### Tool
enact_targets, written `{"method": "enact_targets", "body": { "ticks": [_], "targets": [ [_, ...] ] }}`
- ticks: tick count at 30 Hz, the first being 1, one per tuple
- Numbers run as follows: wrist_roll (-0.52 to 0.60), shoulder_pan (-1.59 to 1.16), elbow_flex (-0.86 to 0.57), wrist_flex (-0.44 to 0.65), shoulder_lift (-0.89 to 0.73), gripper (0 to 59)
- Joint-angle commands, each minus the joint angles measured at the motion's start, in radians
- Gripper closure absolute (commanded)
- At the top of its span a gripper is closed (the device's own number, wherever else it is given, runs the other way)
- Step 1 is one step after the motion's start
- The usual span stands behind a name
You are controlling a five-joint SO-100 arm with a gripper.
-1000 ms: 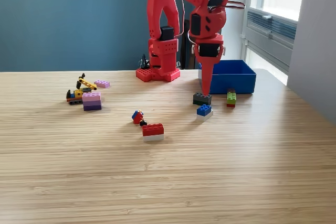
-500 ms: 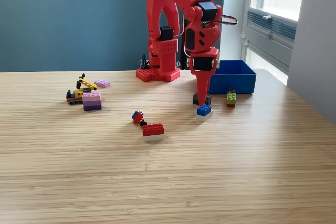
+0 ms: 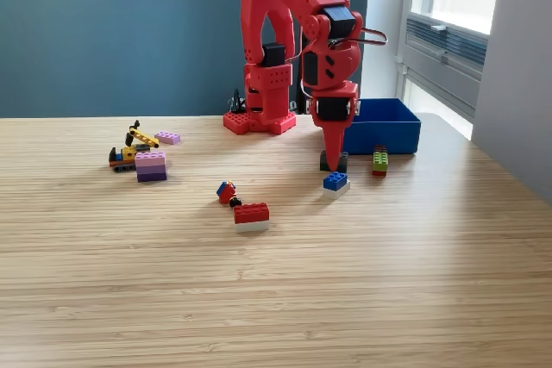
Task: Grasp a lego block and put it in the bin.
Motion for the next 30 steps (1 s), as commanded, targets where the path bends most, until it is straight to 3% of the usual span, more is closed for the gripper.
{"method": "enact_targets", "body": {
  "ticks": [1, 6, 12, 17, 24, 30],
  "targets": [
    [-0.055, 0.002, -0.028, -0.003, 0.067, 58.5],
    [-0.169, -0.002, -0.161, 0.137, 0.067, 58.5],
    [-0.399, -0.011, -0.463, 0.419, 0.067, 58.5],
    [-0.552, -0.032, -0.683, 0.575, 0.067, 58.5],
    [-0.735, -0.15, -0.742, 0.632, 0.067, 58.5],
    [-0.721, -0.342, -0.746, 0.661, 0.067, 58.6]
  ]
}}
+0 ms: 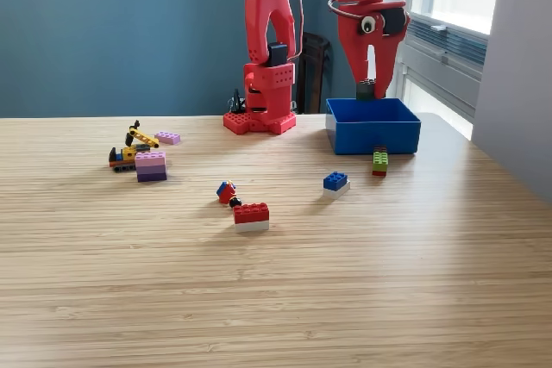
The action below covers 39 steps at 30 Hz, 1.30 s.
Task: Grasp a lego block and put it in the bin.
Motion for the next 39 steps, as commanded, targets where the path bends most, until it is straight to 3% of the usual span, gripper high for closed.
{"method": "enact_targets", "body": {
  "ticks": [1, 9, 18, 19, 23, 25, 28, 32, 39],
  "targets": [
    [0.009, -0.175, -0.069, 0.023, 0.067, 58.6],
    [0.043, -0.422, -0.055, 0.032, 0.066, 58.6],
    [0.017, -0.469, 0.037, 0.032, 0.066, 58.4],
    [0.005, -0.469, 0.051, 0.034, 0.066, 56.5],
    [-0.041, -0.466, 0.103, 0.06, 0.066, 32.9],
    [-0.049, -0.462, 0.115, 0.061, 0.066, 27.5],
    [-0.049, -0.456, 0.11, 0.061, 0.066, 25.2],
    [-0.034, -0.446, 0.072, 0.06, 0.066, 29.3],
    [0.044, -0.291, -0.101, 0.058, 0.066, 55.0]
  ]
}}
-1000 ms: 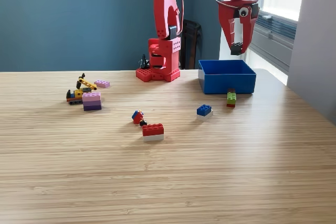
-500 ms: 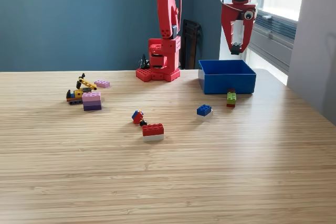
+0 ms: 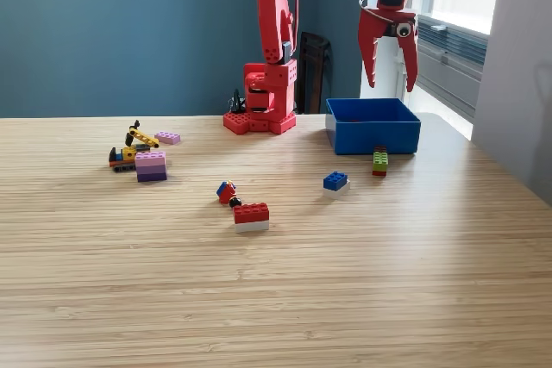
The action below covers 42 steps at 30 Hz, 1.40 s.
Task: Grasp a lego block and put it in the bin.
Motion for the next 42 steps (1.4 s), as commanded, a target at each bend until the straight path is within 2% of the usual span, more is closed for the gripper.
{"method": "enact_targets", "body": {
  "ticks": [1, 6, 14, 42],
  "targets": [
    [0.066, 0.146, -0.192, 0.009, 0.066, 57.3],
    [0.163, 0.38, -0.285, 0.009, 0.066, 58.6],
    [0.149, 0.606, -0.213, 0.009, 0.066, 58.6],
    [0.124, 0.638, -0.144, -0.02, 0.066, 58.6]
  ]
}}
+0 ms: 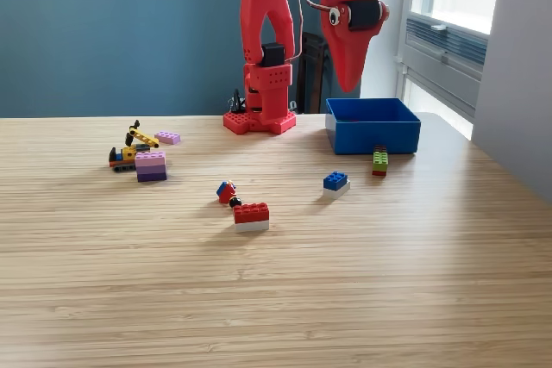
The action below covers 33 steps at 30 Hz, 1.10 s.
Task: Grasp a lego block and put it in the bin.
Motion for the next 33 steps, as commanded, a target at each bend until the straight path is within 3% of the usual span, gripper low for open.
{"method": "enact_targets", "body": {
  "ticks": [1, 14, 19, 25, 30, 33],
  "targets": [
    [-0.003, 0.012, -0.008, -0.023, 0.066, 58.6],
    [-0.041, 0.16, 0.106, -0.149, 0.066, 58.6],
    [-0.204, 0.281, 0.252, -0.276, 0.066, 58.6],
    [-0.483, 0.281, 0.321, -0.287, 0.066, 58.2],
    [-0.652, 0.273, 0.333, -0.285, 0.066, 36.8],
    [-0.703, 0.264, 0.327, -0.285, 0.066, 30.7]
  ]
}}
